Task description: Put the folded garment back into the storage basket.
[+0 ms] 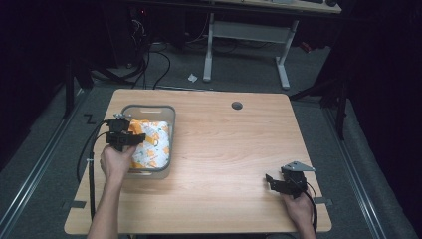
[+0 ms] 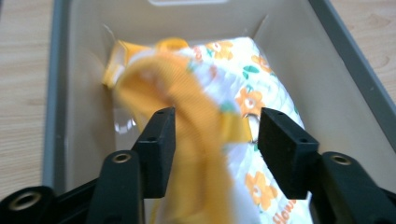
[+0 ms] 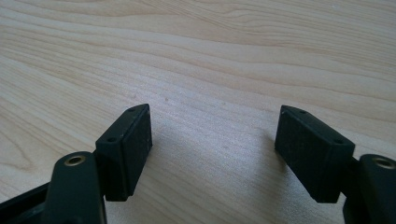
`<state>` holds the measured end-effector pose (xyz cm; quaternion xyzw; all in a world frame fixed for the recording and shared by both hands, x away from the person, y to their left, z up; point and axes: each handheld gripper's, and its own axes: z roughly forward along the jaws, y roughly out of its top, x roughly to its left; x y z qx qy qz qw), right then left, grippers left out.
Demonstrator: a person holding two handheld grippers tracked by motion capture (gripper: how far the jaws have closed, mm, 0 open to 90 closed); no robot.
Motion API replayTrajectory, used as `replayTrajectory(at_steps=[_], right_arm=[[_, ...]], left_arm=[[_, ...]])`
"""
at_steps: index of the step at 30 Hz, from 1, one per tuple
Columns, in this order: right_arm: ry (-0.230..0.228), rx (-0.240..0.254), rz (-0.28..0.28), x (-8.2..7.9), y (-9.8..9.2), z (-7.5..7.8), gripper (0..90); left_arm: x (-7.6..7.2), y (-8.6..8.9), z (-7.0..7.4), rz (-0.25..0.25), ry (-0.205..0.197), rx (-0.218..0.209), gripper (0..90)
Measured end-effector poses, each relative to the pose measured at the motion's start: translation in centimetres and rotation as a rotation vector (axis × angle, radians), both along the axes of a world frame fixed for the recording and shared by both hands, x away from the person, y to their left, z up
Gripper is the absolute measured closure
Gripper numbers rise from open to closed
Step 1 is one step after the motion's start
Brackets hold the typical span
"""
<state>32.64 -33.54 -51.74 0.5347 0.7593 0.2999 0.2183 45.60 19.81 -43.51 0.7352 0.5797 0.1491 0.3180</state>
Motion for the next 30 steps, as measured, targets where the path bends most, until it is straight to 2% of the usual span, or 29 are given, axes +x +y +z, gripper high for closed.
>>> replayTrajectory(at_steps=[10, 15, 19, 30], right_arm=[[0.001, 0.001, -0.001, 0.0, 0.0, 0.0, 27.6], [0.000, 0.000, 0.000, 0.0, 0.0, 0.0, 27.5], [0.001, 0.001, -0.001, 0.0, 0.0, 0.0, 27.5], [0.000, 0.000, 0.000, 0.0, 0.0, 0.0, 27.5]], left_arm=[[-1.9, -1.4, 2.1, -0.065, -0.122, -0.069, 40.7], [-2.7, -2.2, 2.9, -0.092, -0.176, -0.069, 39.9], [-3.3, -2.9, 3.1, -0.116, -0.193, -0.046, 39.2], [-4.5, -4.2, 3.5, -0.158, -0.224, -0.059, 37.8]])
